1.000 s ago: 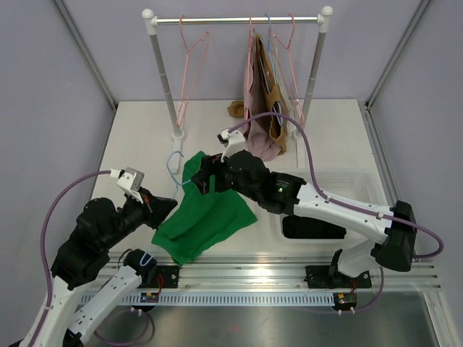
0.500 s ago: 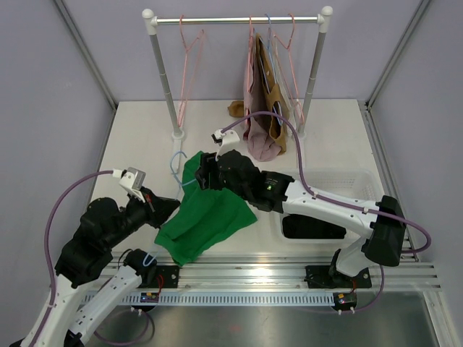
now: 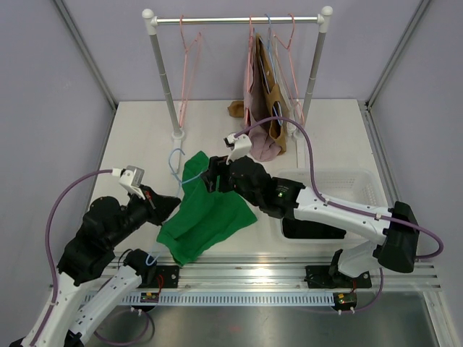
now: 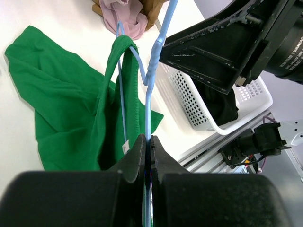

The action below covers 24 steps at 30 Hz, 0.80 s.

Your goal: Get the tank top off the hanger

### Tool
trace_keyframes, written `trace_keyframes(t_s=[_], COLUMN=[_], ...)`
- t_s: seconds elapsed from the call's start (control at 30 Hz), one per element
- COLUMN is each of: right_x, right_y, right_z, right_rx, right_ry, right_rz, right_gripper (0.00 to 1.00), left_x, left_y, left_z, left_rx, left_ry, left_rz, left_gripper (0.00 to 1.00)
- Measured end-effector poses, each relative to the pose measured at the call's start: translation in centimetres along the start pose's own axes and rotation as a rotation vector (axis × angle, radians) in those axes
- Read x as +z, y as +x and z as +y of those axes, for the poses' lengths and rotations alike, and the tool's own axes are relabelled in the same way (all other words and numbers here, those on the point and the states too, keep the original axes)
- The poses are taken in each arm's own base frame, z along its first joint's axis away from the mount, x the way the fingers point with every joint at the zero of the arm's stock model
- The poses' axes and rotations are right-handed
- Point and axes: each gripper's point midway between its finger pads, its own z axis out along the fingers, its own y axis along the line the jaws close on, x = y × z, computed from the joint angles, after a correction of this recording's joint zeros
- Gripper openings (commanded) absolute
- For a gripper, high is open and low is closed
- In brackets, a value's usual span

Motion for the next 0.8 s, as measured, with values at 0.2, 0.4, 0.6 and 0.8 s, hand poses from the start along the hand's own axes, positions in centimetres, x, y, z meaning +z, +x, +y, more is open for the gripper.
trace_keyframes(t_s=[0.2, 0.4, 0.6, 0.8], right_x=[0.5, 1.7, 2.3, 2.4], right_y=[0.5, 1.9, 2.5, 2.1], right_z=[0.4, -0.2, -0.9, -1.5], right_rx=[0.002, -0.029, -0.058, -0.059], right_ry=[-0.016, 0.009, 0.039, 0.068], right_rz=[0.008, 0.038, 0.043, 0.024], right_gripper=[0.72, 0.56, 0.00, 0.00], left_x=[0.2, 0.2, 0.2, 0.2], left_y=[-0.5, -0.7, -0.6, -0.6], left_z=[-0.7, -1.3, -1.6, -1.4], left_rx=[-0.021, -0.040, -0.050, -0.045], left_ry=[0.026, 0.053, 0.068, 0.061], left_rz=[-0.014, -0.017, -0.011, -0.012], left_gripper=[0.00, 0.00, 0.00, 0.00])
